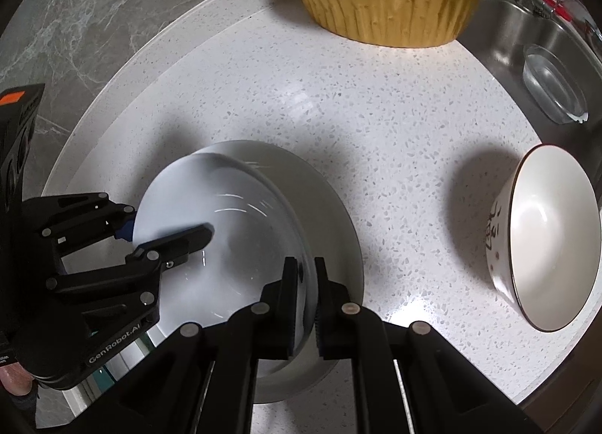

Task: Organize plates and bowls
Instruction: 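Carry the second white bowl into the first bowl and open both grippers, then reach both grippers to the small red-rimmed white bowl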

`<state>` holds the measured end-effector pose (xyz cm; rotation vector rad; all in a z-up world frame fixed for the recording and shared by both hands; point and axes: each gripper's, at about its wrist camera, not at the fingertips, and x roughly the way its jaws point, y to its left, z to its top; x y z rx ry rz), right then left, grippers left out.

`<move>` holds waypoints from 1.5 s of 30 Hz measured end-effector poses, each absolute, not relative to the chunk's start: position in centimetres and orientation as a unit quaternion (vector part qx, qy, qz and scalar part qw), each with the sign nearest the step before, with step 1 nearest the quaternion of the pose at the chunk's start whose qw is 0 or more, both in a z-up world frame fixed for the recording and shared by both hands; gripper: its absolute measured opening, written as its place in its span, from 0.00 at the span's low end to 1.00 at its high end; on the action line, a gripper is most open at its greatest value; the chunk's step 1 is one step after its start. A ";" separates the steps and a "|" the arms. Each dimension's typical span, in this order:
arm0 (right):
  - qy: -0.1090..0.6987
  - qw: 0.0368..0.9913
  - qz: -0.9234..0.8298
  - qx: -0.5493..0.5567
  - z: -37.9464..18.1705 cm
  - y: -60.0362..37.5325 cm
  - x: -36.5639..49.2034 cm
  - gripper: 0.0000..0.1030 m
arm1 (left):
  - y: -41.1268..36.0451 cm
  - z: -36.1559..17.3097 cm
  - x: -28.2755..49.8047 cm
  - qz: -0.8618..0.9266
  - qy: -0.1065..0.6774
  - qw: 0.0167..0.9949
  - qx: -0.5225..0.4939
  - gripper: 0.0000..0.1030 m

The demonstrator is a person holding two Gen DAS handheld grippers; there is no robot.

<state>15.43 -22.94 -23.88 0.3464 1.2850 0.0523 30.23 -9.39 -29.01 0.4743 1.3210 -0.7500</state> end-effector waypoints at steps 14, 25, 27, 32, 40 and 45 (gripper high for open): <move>0.585 0.791 0.034 0.177 -23.4 -23.1 15.5 0.25 | -9.6 -27.5 29.8 -0.359 0.586 0.698 0.201 0.47; 0.533 0.817 0.033 0.218 -19.1 -25.3 13.0 0.57 | -7.4 -22.5 30.6 -0.359 0.575 0.714 0.177 0.65; 0.511 0.824 0.044 0.242 -17.8 -26.1 11.9 0.60 | -7.1 -21.4 30.7 -0.363 0.572 0.716 0.172 0.67; 0.466 0.833 0.031 0.298 -15.9 -30.2 8.7 0.74 | -7.8 -18.6 30.2 -0.375 0.557 0.721 0.169 0.70; 0.430 0.820 -0.072 0.372 -16.4 -39.6 3.7 0.86 | -12.6 -17.3 28.2 -0.421 0.528 0.715 0.182 0.79; 0.408 0.825 -0.091 0.381 -17.3 -42.1 2.3 0.89 | -17.5 -18.6 27.8 -0.427 0.528 0.706 0.204 0.79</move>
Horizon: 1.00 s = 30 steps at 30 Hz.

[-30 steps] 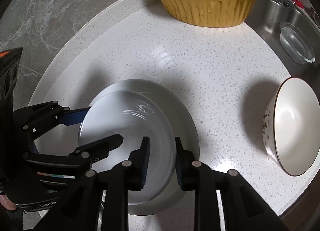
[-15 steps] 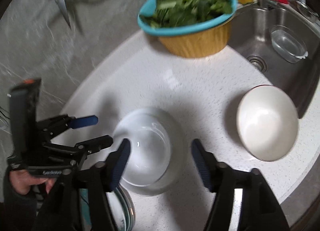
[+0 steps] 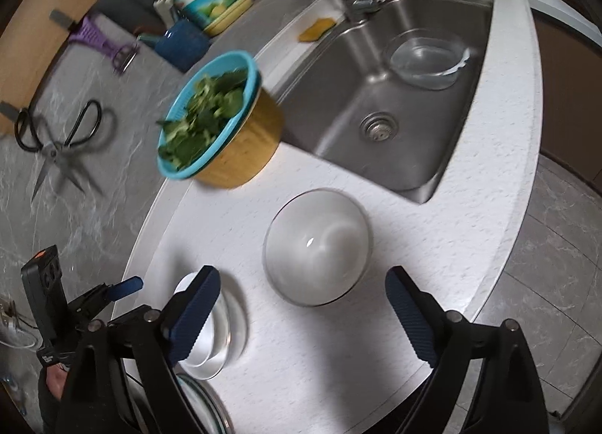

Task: Organize plates and bowls
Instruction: 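Reach both grippers to the small red-rimmed white bowl, then close both grippers on the rim of the red-rimmed bowl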

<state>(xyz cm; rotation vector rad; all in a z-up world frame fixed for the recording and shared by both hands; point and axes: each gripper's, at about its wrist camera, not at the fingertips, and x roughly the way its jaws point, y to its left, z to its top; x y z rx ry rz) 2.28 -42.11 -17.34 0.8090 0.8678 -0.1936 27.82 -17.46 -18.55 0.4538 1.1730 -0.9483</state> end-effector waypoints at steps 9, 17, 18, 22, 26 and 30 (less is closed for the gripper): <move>0.427 0.817 -0.095 0.377 -19.7 -44.0 3.2 0.88 | -26.5 -22.3 28.8 -0.419 0.552 0.684 0.229 0.79; 0.466 0.795 -0.064 0.383 -22.6 -45.6 5.1 0.86 | -30.8 -26.6 28.8 -0.422 0.577 0.652 0.252 0.79; 0.471 0.794 -0.063 0.379 -22.8 -45.7 5.4 0.85 | -30.9 -26.9 29.0 -0.421 0.580 0.651 0.249 0.79; 0.481 0.784 -0.051 0.388 -24.1 -46.3 6.7 0.79 | -31.1 -28.1 30.3 -0.413 0.596 0.650 0.227 0.79; 0.489 0.777 -0.046 0.394 -24.8 -46.3 7.6 0.75 | -30.9 -28.8 30.9 -0.413 0.604 0.647 0.215 0.78; 0.499 0.772 -0.041 0.391 -25.3 -45.9 8.2 0.71 | -30.4 -29.4 31.2 -0.405 0.610 0.646 0.217 0.77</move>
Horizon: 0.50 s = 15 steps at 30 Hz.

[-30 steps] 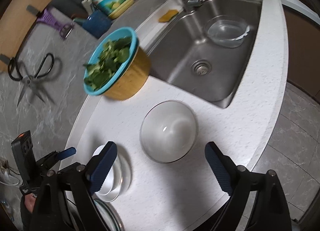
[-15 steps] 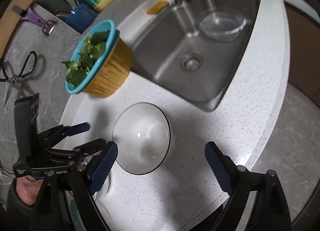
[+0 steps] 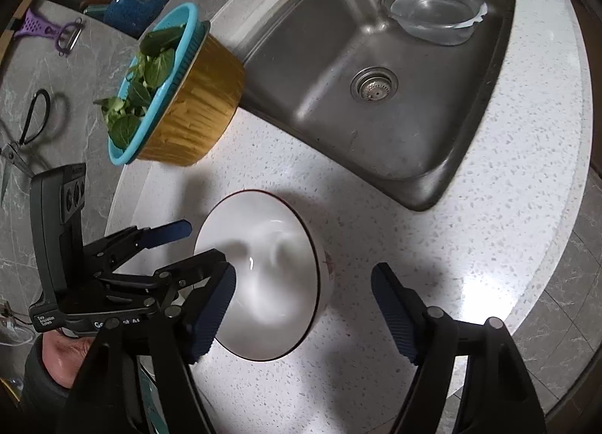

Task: Organize plates and bowls
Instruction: 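Close both grippers on the rim of the red-rimmed bowl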

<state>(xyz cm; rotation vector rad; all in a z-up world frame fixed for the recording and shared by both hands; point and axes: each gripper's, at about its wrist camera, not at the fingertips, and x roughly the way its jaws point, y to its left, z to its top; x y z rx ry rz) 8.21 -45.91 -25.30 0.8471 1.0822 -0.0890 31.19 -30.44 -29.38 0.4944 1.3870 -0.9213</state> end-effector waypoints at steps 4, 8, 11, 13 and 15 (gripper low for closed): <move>0.512 0.757 -0.037 0.404 -26.1 -45.7 8.4 0.53 | -30.7 -29.8 30.9 -0.408 0.607 0.643 0.227 0.68; 0.513 0.756 -0.037 0.405 -26.2 -45.3 8.4 0.52 | -30.6 -30.3 30.7 -0.409 0.610 0.639 0.228 0.44; 0.514 0.753 -0.036 0.411 -26.4 -45.3 8.6 0.52 | -30.6 -30.7 30.5 -0.417 0.615 0.632 0.217 0.37; 0.515 0.752 -0.035 0.410 -26.4 -45.1 8.7 0.52 | -30.9 -30.9 30.2 -0.423 0.617 0.628 0.216 0.31; 0.516 0.752 -0.034 0.410 -26.5 -45.2 8.7 0.48 | -31.0 -30.8 29.7 -0.428 0.617 0.624 0.218 0.25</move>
